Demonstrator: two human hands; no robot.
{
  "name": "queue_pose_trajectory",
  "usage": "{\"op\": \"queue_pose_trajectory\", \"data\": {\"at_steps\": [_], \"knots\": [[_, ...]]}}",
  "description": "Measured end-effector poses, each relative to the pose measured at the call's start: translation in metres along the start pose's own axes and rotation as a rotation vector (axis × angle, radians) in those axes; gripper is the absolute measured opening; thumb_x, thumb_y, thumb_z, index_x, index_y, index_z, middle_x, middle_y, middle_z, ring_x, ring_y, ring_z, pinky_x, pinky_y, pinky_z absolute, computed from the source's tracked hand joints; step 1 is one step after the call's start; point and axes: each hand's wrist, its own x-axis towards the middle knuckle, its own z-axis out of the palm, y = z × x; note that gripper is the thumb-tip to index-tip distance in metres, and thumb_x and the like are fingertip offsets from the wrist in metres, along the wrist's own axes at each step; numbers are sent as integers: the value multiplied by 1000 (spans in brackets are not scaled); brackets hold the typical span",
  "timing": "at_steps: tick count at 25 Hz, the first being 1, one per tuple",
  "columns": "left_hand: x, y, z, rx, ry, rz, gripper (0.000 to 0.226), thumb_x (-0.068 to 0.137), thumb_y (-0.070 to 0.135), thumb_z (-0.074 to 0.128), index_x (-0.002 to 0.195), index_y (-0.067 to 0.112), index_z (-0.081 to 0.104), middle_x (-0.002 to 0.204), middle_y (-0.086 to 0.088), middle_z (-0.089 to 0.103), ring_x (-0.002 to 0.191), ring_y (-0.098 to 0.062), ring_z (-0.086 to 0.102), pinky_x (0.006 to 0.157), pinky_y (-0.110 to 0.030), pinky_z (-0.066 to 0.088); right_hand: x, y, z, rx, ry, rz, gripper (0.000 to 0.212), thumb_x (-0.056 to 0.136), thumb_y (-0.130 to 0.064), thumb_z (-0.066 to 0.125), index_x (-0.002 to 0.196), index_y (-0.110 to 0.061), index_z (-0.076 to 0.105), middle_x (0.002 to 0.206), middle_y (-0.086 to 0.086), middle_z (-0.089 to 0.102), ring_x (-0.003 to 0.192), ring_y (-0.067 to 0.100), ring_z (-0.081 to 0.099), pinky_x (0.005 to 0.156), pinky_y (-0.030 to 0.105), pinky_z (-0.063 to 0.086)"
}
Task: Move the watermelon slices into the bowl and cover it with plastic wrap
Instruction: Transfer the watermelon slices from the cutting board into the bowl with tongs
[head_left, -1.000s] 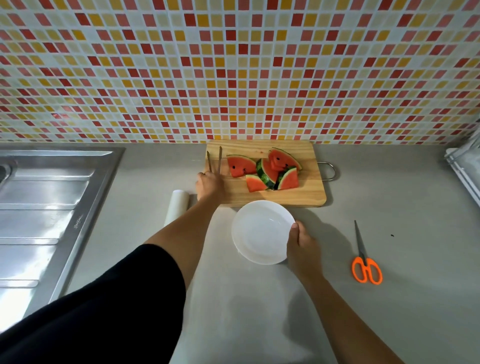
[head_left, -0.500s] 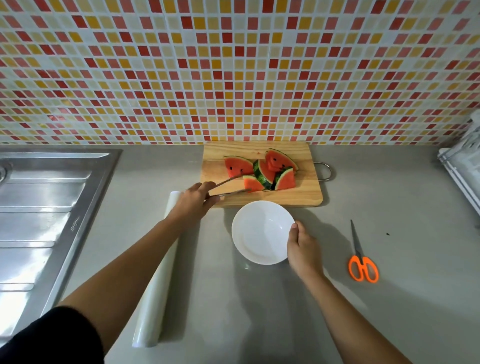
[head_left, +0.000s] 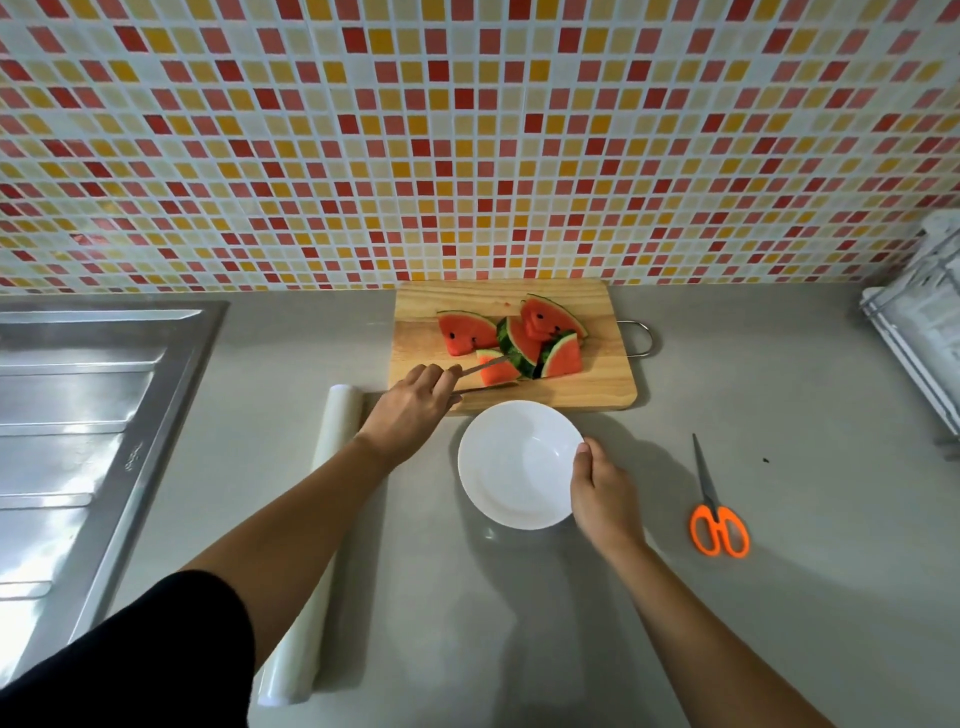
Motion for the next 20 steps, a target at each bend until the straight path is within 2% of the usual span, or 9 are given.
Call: {"op": "queue_pose_trajectory", "data": {"at_steps": [9,15,20], "knots": [[22,-9,9,102,88,149,26,84,12,67,105,-4,66,76,-16,64,63,-30,60,52,-35,50,-1,0,0,18,8,-17,32,98,-31,29,113,-17,54,85,1,60,86,28,58,69,29,36],[20,-22,10,194,130,118,31,77,7,75,104,-7,67,72,-17,63,59,-32,59,48,-35,50,-1,1,1,22,9,-12,33,97,-32,29,115,-18,54,96,6,66,90,28,59,72,29,38],[29,-21,17,291,108,173,38,71,5,78,107,-2,68,76,-12,66,61,-27,61,53,-32,52,-1,2,1,14,22,-26,30,97,-31,31,108,-16,55,83,0,61,81,25,59,68,28,36]]}}
